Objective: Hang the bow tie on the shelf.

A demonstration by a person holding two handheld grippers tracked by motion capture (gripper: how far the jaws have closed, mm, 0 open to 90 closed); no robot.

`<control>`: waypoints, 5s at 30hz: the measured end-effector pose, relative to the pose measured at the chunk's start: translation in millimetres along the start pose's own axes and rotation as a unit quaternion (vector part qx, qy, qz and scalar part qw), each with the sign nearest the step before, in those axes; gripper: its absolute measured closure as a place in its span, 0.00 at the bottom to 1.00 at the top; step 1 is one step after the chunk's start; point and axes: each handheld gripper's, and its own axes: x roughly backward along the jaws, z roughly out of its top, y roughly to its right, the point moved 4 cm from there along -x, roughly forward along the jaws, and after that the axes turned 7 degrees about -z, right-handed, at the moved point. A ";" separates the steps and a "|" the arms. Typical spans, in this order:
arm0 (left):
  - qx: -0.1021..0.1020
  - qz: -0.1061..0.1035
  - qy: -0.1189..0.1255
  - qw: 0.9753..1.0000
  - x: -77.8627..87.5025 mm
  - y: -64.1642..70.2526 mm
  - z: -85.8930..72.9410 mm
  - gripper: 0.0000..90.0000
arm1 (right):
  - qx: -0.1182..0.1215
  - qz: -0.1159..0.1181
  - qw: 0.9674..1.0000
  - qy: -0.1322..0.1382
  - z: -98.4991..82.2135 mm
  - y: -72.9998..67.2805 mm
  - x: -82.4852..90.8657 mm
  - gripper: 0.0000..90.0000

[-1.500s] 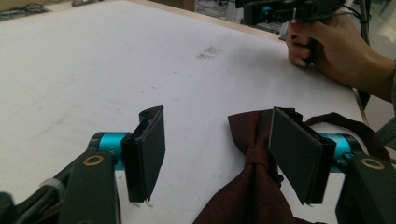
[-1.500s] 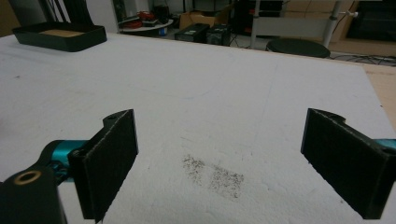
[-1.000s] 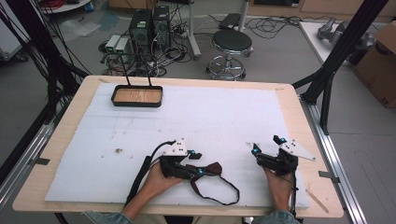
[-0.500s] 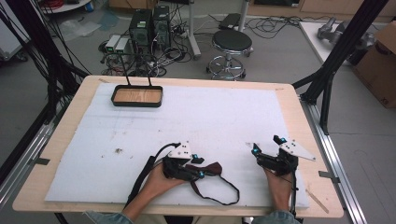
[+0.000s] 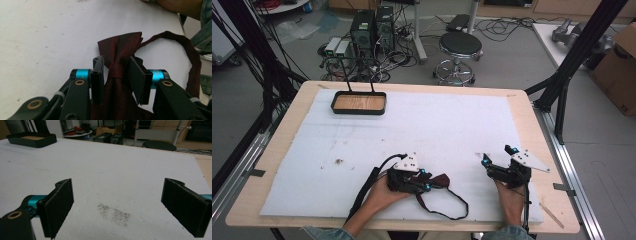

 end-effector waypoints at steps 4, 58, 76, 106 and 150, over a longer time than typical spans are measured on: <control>-0.003 0.000 -0.001 1.000 0.3 0.3 -0.1 0.79 | 0.000 -0.001 1.000 -0.001 -0.1 0.2 -0.1 0.11; 0.026 0.116 0.194 0.974 123.9 -67.3 47.2 0.85 | 0.000 0.000 1.000 -0.001 -0.3 0.8 -0.7 0.11; 0.034 0.183 0.227 0.956 170.1 -115.0 72.5 0.85 | -0.005 0.002 1.000 -0.003 -0.7 1.3 -0.5 0.11; 0.041 0.247 0.259 0.933 209.7 -154.4 99.6 0.85 | -0.008 0.002 1.000 -0.005 -1.2 1.6 -0.9 0.11; 0.085 0.343 0.219 0.909 210.8 -224.8 103.8 0.85 | -0.012 0.008 1.000 -0.008 -1.7 1.5 -1.6 0.11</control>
